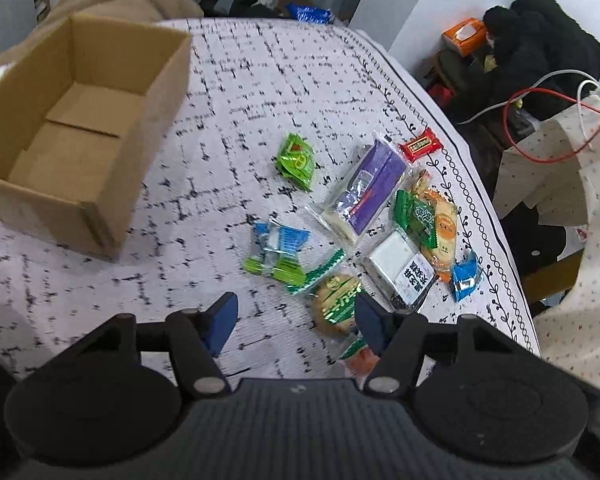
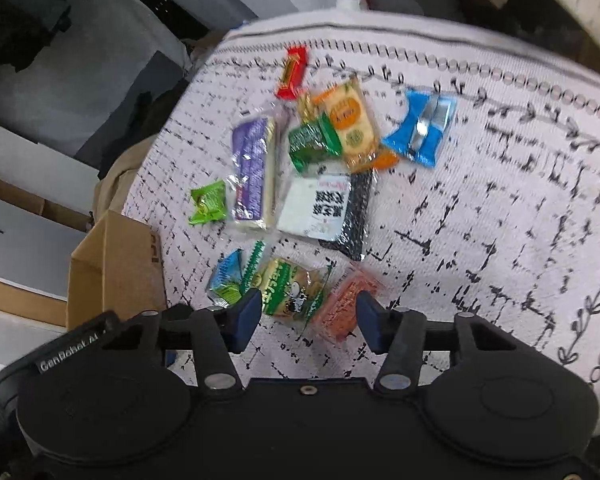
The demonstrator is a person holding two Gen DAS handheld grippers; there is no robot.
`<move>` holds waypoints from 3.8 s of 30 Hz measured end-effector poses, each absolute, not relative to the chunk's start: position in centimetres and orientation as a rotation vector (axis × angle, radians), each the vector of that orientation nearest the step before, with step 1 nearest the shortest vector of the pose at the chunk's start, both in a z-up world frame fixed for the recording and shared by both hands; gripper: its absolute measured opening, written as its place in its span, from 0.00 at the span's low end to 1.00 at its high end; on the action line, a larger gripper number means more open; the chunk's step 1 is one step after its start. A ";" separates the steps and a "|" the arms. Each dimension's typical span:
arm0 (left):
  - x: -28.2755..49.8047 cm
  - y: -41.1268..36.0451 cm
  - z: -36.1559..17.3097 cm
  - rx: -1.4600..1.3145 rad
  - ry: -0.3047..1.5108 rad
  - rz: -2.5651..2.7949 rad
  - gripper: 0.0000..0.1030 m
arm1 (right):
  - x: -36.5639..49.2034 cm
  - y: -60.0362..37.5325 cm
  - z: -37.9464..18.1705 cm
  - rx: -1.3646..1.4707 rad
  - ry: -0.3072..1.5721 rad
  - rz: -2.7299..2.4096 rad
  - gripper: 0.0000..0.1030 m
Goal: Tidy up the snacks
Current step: 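Lower both tools toward the snack pile, then grasp the green round cake packet with the left tool while the right tool grasps the orange packet, then carry the green packet with the left tool while the right tool carries the orange packet to the box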
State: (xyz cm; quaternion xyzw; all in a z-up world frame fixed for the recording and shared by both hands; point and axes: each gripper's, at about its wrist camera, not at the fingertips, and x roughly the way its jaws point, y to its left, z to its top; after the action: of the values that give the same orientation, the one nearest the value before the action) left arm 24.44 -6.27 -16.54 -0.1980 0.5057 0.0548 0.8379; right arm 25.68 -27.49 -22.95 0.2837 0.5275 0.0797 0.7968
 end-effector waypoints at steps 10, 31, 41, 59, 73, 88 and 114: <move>27.3 -8.3 -20.5 -0.506 1.161 0.147 0.54 | 26.9 -28.4 -26.0 0.690 1.227 0.143 0.40; 29.6 -11.3 -23.4 -0.483 1.178 0.239 0.57 | 27.1 -30.0 -26.5 0.624 1.174 0.048 0.22; 29.3 -10.8 -23.3 -0.480 1.163 0.235 0.46 | 27.7 -28.3 -26.6 0.537 1.175 0.050 0.30; 25.8 -8.6 -19.2 -0.506 1.108 0.170 0.46 | 22.3 -28.4 -21.2 0.570 1.039 0.045 0.22; 22.2 -5.8 -13.7 -0.567 1.012 0.116 0.46 | 17.8 -26.8 -14.8 0.486 0.929 0.046 0.22; 18.8 -0.9 -9.7 -0.633 0.920 0.090 0.46 | 15.2 -23.1 -11.2 0.476 0.846 0.069 0.22; 16.1 7.7 -6.2 -0.610 0.836 0.139 0.46 | 17.0 -14.3 -9.1 0.481 0.800 0.250 0.22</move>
State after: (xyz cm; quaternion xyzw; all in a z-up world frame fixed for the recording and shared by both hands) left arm 16.12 7.72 -6.21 -0.2912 0.3994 0.0666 0.8667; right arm 16.95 -14.28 -9.10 0.2313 0.3848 0.1201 0.8854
